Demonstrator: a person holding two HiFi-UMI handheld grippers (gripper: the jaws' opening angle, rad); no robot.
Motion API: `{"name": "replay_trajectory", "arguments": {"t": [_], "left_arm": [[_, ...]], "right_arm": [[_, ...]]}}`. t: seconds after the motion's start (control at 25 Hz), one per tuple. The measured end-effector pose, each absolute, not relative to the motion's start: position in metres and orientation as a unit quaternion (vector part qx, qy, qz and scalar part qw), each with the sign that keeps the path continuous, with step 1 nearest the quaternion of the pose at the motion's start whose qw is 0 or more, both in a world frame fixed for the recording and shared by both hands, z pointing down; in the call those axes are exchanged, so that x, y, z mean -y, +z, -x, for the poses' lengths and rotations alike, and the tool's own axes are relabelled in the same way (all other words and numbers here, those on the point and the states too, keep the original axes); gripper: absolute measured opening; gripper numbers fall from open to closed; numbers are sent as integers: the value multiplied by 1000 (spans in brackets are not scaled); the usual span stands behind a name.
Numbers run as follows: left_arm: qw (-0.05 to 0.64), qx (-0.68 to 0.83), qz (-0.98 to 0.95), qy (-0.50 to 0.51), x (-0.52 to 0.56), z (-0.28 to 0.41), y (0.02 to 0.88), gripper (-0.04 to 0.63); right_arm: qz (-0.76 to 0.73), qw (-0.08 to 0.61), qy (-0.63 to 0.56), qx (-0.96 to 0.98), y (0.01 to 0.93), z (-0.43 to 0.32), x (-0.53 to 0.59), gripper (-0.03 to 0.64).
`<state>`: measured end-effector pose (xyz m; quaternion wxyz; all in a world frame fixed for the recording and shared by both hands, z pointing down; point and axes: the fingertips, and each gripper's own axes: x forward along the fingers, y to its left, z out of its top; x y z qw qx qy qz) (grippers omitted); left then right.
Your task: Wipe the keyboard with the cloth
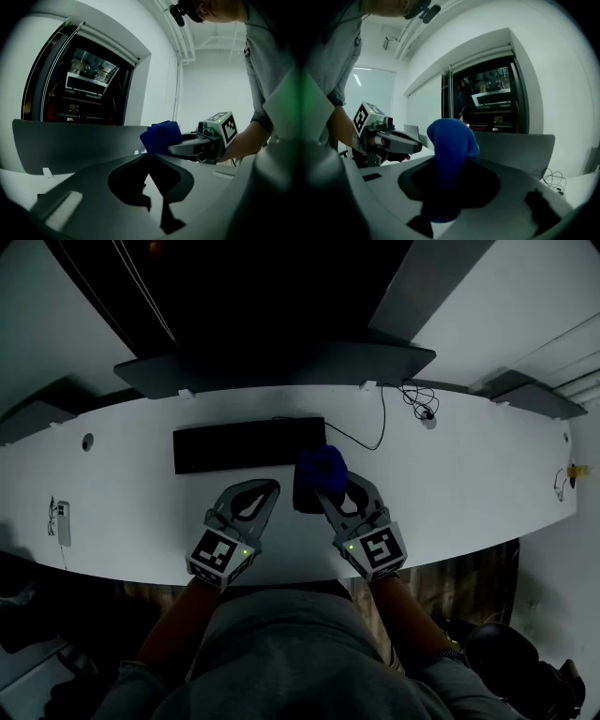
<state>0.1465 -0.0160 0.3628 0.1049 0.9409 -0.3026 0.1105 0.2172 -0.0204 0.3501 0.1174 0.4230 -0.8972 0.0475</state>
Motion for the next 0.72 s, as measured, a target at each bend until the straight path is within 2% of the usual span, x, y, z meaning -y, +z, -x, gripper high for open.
{"name": "replay_trajectory", "arguments": {"t": [0.2, 0.4, 0.72], "left_arm": [[94, 294, -947, 88, -22, -98, 315, 8], [82, 284, -953, 68, -48, -65, 270, 9], [46, 299, -953, 36, -53, -42, 241, 8]], "right_arm": [[-429, 85, 52, 898, 302, -171, -24, 133], [-421, 85, 10, 903, 268, -128, -53, 133], [-428, 59, -4, 902, 232, -111, -59, 133]]}}
